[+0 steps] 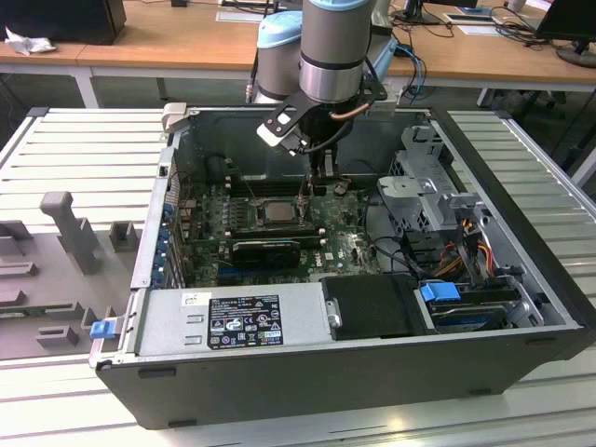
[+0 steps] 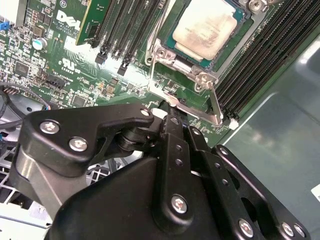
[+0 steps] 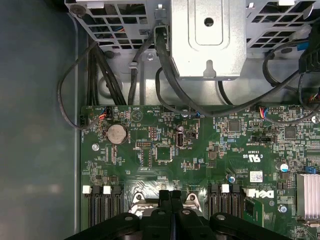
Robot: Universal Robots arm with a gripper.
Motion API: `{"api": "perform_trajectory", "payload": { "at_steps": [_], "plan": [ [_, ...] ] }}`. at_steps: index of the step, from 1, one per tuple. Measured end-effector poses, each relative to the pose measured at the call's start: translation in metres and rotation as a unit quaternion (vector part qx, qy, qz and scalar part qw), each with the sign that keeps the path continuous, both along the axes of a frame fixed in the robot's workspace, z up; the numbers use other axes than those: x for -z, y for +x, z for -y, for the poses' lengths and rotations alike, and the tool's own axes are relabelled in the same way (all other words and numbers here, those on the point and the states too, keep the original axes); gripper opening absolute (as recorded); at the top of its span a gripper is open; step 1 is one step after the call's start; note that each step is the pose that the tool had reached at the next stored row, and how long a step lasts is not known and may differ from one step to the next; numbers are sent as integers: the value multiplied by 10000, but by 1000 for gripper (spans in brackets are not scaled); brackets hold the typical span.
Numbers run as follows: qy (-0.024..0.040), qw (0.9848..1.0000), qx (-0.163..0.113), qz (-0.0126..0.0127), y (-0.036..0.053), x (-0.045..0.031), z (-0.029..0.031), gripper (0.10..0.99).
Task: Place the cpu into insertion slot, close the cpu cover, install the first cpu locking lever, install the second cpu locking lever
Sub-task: 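Close the cpu cover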
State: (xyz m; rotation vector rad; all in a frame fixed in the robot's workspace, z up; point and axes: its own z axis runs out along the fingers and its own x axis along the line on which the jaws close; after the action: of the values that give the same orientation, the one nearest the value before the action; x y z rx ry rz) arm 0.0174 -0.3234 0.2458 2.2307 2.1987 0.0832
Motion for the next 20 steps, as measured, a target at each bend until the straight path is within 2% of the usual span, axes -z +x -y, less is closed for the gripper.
{"api": "perform_trajectory", "payload": {
  "at_steps": [9,11,14,15,20],
  "plan": [
    [0,10000,0,0,-57,0,0,106],
    [0,10000,0,0,-145,1,0,106],
    [1,10000,0,1,-203,2,-1,106],
    [2,10000,1,10,-225,15,-1,106],
    [0,10000,-4,10,-244,110,0,106]
  ]
}}
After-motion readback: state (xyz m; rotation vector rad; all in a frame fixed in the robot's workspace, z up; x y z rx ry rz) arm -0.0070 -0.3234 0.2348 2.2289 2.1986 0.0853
